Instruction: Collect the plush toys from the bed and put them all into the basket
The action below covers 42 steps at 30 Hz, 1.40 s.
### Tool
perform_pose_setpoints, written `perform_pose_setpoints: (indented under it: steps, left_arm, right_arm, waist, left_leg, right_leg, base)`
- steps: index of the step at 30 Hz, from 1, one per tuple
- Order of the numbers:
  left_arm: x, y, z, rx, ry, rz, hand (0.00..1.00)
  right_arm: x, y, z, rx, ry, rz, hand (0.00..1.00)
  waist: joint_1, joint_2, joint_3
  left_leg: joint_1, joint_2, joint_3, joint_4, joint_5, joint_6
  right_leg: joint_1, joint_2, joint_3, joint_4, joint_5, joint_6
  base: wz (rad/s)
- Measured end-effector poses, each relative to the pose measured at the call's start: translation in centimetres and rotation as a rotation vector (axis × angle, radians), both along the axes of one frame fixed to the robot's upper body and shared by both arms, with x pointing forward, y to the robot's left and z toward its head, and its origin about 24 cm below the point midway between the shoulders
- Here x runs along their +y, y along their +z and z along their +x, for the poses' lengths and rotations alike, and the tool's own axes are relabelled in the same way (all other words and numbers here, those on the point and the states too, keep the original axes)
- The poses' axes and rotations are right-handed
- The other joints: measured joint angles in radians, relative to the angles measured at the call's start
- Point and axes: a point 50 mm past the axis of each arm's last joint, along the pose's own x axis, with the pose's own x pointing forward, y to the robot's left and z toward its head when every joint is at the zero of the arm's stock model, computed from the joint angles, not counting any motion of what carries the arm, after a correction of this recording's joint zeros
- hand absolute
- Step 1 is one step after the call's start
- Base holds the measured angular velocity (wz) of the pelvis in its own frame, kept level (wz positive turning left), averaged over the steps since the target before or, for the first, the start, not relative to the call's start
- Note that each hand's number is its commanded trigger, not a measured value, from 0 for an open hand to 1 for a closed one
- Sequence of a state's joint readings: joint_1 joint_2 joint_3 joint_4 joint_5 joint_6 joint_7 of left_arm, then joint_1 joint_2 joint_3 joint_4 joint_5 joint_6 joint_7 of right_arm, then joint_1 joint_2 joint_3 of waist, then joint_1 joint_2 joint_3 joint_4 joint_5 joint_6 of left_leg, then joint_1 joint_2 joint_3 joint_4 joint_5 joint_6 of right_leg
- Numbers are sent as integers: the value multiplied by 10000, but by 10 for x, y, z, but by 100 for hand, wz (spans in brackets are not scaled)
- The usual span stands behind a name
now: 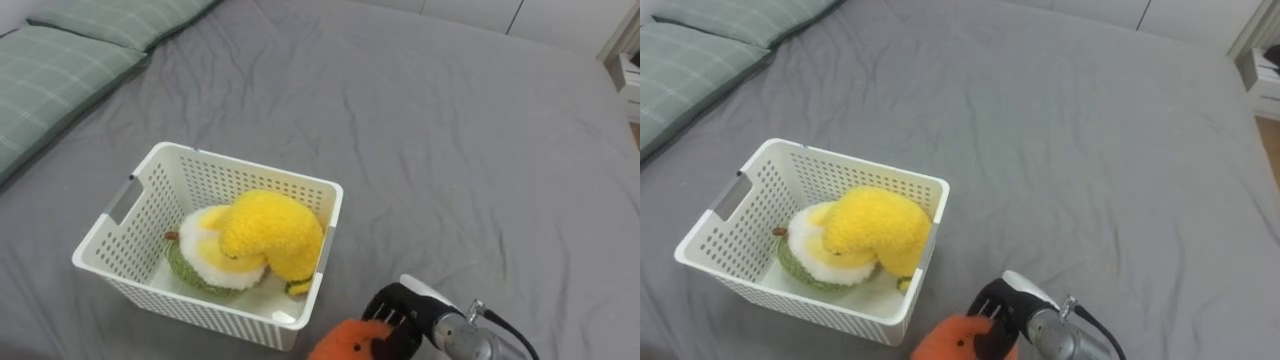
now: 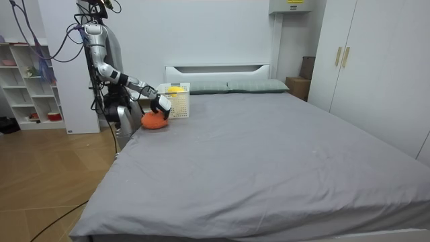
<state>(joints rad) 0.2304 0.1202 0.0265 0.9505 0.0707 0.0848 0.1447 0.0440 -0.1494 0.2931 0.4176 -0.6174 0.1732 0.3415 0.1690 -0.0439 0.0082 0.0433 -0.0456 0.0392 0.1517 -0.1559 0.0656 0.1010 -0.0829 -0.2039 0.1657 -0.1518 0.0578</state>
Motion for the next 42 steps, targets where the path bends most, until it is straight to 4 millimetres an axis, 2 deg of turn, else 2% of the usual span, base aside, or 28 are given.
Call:
perform_pose_setpoints:
  steps: [3, 11, 17, 19, 24, 28, 34, 35, 37, 42]
  left_arm:
    - [0, 0, 0, -2, 2, -9, 0]
    - [3, 1, 0, 12, -63, -46, 0]
    - [5, 1, -1, 71, -4, -216, 0]
    - [7, 1, -2, 100, 183, -241, 0]
    - [9, 1, -3, 144, 268, -200, 0]
    - [15, 4, 1, 2, 351, -94, 0]
    - [20, 6, 7, -147, 161, -33, 0]
    - [20, 6, 7, -157, 145, -58, 0]
    - [20, 7, 9, -195, 138, -105, 0]
    - [20, 7, 12, -278, 83, -91, 0]
  right_arm:
    - [1, -3, -6, 290, 57, 90, 100]
    - [-1, -1, -3, 223, -67, 242, 100]
    - [-8, 7, 10, -169, -359, 334, 100]
    - [-15, 12, 17, -485, -769, 368, 100]
    - [-31, 21, 27, -1094, -1629, 448, 100]
    - [-42, 48, 42, -2468, -1874, 344, 100]
    - [-65, 95, 58, -4951, -2440, -179, 100]
    - [-66, 101, 60, -5218, -2389, -223, 100]
    - [-66, 126, 64, -6369, -2333, -194, 100]
    - [-57, 159, 71, -7906, -2113, 183, 100]
  waist:
    - [16, -12, -8]
    - [31, -55, -33]
    - [-1, -80, -10]
    - [-29, -107, 21]
    - [-136, -186, 38]
    - [-467, -286, 82]
    - [-594, -346, 29]
    - [-595, -347, 28]
    - [-665, -344, 27]
    - [-665, -347, 10]
  left_leg:
    - [-2, 0, 0, 0, 0, 0]
    - [-11, -13, -68, 29, 1, 1]
    - [-8, -17, -119, 47, 2, 1]
    - [15, -33, -156, 47, 2, 1]
    - [11, -35, -171, 52, 2, 0]
    - [-45, -34, -146, 88, -11, 9]
    - [-52, -12, 8, 106, -19, 17]
    - [-52, -9, 26, 105, -18, 17]
    - [-38, 2, 110, 92, -17, 17]
    - [196, 13, 231, -37, -19, 19]
  right_leg:
    - [-1, 0, 0, 0, 0, 0]
    - [43, -13, -102, 0, 0, 0]
    - [88, -18, -141, -8, 0, 0]
    - [161, -22, -175, -79, 0, 0]
    - [197, -24, -198, -146, 0, 0]
    - [157, -29, -192, -152, -3, 4]
    - [25, -25, -72, -112, -3, 5]
    - [5, -21, -40, -110, -3, 5]
    - [-10, -13, 88, -108, -3, 4]
    - [124, 0, 176, -112, -3, 4]
  base:
    - [0]
    - [2]
    - [2]
    - [5]
    - [2]
    - [0]
    - [-7]
    - [-14]
    - [-10]
    - [-8]
